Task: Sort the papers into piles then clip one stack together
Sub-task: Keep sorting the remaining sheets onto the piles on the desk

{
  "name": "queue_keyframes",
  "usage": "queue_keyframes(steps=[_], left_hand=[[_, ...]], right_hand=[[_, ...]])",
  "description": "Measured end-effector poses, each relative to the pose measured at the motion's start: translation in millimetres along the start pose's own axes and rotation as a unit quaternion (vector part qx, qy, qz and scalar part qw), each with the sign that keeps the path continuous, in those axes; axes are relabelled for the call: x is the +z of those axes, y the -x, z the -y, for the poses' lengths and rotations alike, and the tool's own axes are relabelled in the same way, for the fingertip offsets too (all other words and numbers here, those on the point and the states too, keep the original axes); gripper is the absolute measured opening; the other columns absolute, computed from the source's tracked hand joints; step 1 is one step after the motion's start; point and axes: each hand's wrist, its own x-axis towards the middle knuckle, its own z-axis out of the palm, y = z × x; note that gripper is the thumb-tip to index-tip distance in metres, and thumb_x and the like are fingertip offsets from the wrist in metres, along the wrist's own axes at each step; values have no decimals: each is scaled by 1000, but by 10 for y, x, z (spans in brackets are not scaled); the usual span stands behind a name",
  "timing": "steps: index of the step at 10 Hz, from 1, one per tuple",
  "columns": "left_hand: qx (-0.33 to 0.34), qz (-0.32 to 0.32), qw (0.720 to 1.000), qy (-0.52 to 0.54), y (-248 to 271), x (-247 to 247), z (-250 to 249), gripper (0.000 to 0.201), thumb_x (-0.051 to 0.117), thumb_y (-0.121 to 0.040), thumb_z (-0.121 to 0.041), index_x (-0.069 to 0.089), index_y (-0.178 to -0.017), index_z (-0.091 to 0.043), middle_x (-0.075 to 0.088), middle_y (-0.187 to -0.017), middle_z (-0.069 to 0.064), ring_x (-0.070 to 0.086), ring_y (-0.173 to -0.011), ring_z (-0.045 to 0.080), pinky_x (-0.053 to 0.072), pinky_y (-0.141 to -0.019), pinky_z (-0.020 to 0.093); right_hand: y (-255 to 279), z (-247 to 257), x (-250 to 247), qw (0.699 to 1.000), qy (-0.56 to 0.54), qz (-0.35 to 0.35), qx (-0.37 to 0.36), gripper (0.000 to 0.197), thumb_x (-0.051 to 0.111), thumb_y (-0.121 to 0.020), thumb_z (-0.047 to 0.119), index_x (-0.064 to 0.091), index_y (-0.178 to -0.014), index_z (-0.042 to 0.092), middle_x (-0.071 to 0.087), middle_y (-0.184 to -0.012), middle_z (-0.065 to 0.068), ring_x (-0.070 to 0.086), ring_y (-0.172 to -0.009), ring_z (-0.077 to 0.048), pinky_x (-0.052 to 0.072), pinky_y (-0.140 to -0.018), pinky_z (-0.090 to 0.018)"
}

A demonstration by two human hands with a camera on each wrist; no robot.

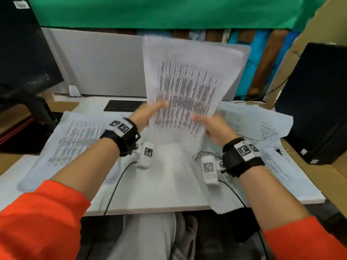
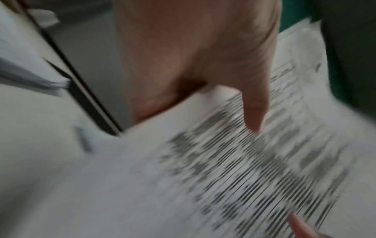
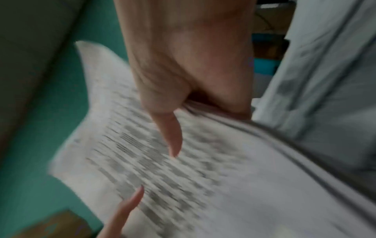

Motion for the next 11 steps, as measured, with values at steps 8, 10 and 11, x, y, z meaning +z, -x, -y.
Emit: queue_keyframes(steps=[8,10,11], left_hand=[[-208,-188,953,-119,1030,-2275,793,27,59,-90,-3,61,-117,-4,71,-107,11,61,-105,30,45,-99,43],[-259,-195,884,-337,1146,-2404,940,51,72,-80,-5,49,-126,-2,61,-103,16,57,-91,32,44,-84,37],[-214,-210,840,-453,1098,-2228,736,87,77,-76,-19,26,-146,-7,44,-136,24,44,-123,42,38,-101,47]], right_hand=[[-422,-262,406,979,17,-118,162,7,57,-93,2,59,-91,9,49,-88,-14,48,-64,-19,53,-48,-23],[-487,-200,481,960,-41,-219,172,48,57,-90,6,50,-137,1,52,-142,-16,52,-129,-31,50,-58,-8],[-605,-227,473,957,-14,-223,186,49,55,-91,7,49,-138,-1,50,-143,-17,51,-130,-31,39,-34,-7]])
